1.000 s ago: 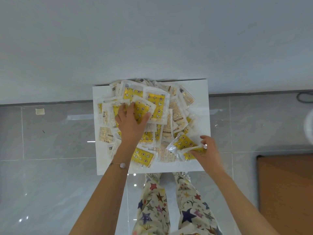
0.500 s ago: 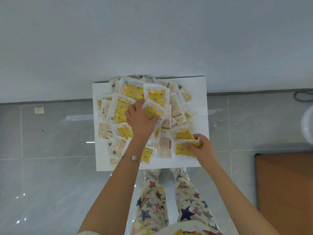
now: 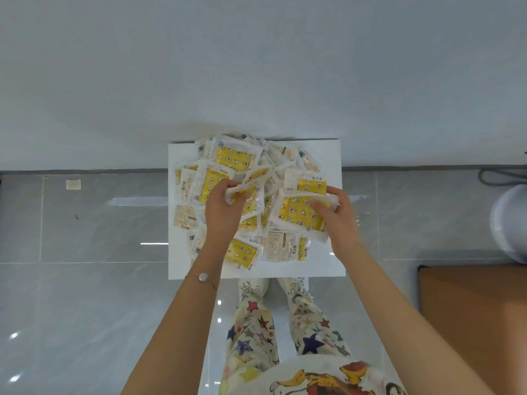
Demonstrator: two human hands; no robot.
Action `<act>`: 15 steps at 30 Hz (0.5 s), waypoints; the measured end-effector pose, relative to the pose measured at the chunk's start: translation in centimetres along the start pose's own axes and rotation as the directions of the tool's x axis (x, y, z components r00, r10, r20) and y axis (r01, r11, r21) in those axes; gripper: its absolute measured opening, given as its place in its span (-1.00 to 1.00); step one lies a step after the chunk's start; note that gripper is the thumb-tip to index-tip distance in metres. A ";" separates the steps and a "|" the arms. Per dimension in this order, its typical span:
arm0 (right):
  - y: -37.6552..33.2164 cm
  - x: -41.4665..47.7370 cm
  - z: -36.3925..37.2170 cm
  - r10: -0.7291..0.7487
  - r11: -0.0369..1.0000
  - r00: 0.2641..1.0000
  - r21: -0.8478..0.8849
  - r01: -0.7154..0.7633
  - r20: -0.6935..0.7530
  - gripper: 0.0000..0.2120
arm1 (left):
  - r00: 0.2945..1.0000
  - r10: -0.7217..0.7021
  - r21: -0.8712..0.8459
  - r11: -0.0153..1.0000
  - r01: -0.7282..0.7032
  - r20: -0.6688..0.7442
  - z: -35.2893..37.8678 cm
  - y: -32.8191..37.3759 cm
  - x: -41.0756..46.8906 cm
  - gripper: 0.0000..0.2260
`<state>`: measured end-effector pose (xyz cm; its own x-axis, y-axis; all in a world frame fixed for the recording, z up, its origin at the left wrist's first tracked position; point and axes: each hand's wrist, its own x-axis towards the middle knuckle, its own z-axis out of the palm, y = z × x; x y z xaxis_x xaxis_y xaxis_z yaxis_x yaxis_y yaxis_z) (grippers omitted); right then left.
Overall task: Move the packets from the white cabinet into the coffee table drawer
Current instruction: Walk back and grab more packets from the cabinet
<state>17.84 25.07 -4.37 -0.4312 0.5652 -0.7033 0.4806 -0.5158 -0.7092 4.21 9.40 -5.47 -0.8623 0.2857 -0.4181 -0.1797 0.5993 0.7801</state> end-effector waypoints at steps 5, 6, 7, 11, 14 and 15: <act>-6.0 -3.6 1.6 -0.149 0.982 0.988 -0.109 0.152 0.034 -0.70 | 0.986 -0.151 -0.280 0.952 0.126 -0.071 -6.5 2.6 -3.8 -0.90; -7.3 -4.6 1.9 -0.175 0.976 0.983 -0.119 0.180 0.049 -0.69 | 0.978 -0.192 -0.358 0.921 0.152 -0.079 -7.9 3.2 -4.7 -0.87; -8.5 -5.5 2.2 -0.194 0.971 0.979 -0.126 0.201 0.062 -0.68 | 0.970 -0.227 -0.423 0.890 0.170 -0.087 -9.3 3.8 -5.7 -0.84; -12.7 -9.6 3.9 -0.246 0.953 0.963 -0.154 0.261 0.112 -0.69 | 0.949 -0.265 -0.528 0.838 0.140 -0.169 -14.5 6.5 -10.2 -0.67; -14.6 -12.9 5.4 -0.264 0.936 0.947 -0.187 0.297 0.185 -0.68 | 0.944 -0.227 -0.527 0.847 0.070 -0.241 -18.2 8.1 -14.6 -0.64; -15.1 -14.1 5.9 -0.260 0.929 0.941 -0.210 0.305 0.219 -0.68 | 0.933 -0.240 -0.541 0.839 0.061 -0.267 -19.4 8.3 -16.1 -0.64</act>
<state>12.11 21.09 15.94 -0.6972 0.5249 -0.4882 0.4751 -0.1717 -0.8630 7.43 -4.69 16.77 -0.8882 -0.0765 -0.4531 -0.4593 0.1157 0.8807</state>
